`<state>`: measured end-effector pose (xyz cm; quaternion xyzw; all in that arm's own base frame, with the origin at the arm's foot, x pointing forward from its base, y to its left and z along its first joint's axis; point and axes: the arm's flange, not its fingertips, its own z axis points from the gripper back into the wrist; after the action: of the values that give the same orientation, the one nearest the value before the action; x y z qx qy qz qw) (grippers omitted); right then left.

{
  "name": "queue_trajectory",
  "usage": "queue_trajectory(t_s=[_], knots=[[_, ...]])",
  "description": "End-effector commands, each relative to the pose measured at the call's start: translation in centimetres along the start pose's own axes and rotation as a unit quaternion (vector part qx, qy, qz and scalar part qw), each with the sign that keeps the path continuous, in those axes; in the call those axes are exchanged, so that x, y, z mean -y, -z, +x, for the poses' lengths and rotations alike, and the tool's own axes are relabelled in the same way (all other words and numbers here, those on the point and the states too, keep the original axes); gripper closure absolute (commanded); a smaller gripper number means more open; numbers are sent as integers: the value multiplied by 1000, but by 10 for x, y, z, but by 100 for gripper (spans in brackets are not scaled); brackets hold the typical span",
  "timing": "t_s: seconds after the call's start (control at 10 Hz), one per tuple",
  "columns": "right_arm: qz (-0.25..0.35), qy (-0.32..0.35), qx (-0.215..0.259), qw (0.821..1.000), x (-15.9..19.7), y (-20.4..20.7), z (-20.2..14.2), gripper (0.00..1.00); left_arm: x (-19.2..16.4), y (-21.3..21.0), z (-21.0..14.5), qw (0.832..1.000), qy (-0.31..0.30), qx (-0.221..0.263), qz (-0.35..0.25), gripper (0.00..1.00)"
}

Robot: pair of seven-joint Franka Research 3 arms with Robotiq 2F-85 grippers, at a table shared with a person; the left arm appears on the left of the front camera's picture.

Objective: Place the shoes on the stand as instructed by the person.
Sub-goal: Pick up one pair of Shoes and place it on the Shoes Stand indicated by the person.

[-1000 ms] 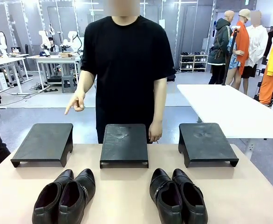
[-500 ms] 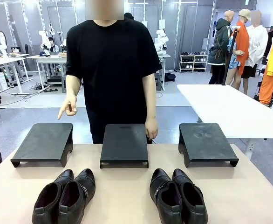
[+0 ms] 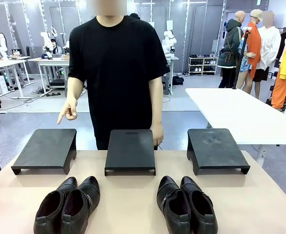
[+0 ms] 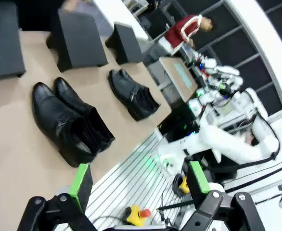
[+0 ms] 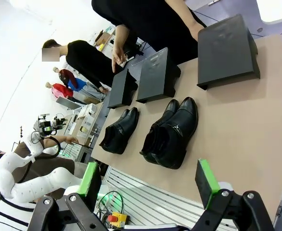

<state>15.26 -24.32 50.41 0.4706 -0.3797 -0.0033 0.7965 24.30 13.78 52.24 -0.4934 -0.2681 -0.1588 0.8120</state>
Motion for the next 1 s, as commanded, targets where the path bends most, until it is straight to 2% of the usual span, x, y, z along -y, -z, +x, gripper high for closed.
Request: queue_trajectory(t_s=[0.0,0.3,0.4,0.6,0.8,0.9], knots=[[4,-11,5,1000,-1,0,2,0,37,52,23,997,-8,-70,45,0],[4,-11,5,1000,-1,0,2,0,72,148,31,977,-15,-182,110,0],[4,-11,5,1000,-1,0,2,0,78,175,27,968,-13,-203,150,0],[4,-11,5,1000,-1,0,2,0,81,219,11,950,-17,-232,209,0],[4,-11,5,1000,-1,0,2,0,66,256,-5,928,-3,-212,305,0],[4,-11,5,1000,-1,0,2,0,56,268,-13,925,-21,-214,313,0]])
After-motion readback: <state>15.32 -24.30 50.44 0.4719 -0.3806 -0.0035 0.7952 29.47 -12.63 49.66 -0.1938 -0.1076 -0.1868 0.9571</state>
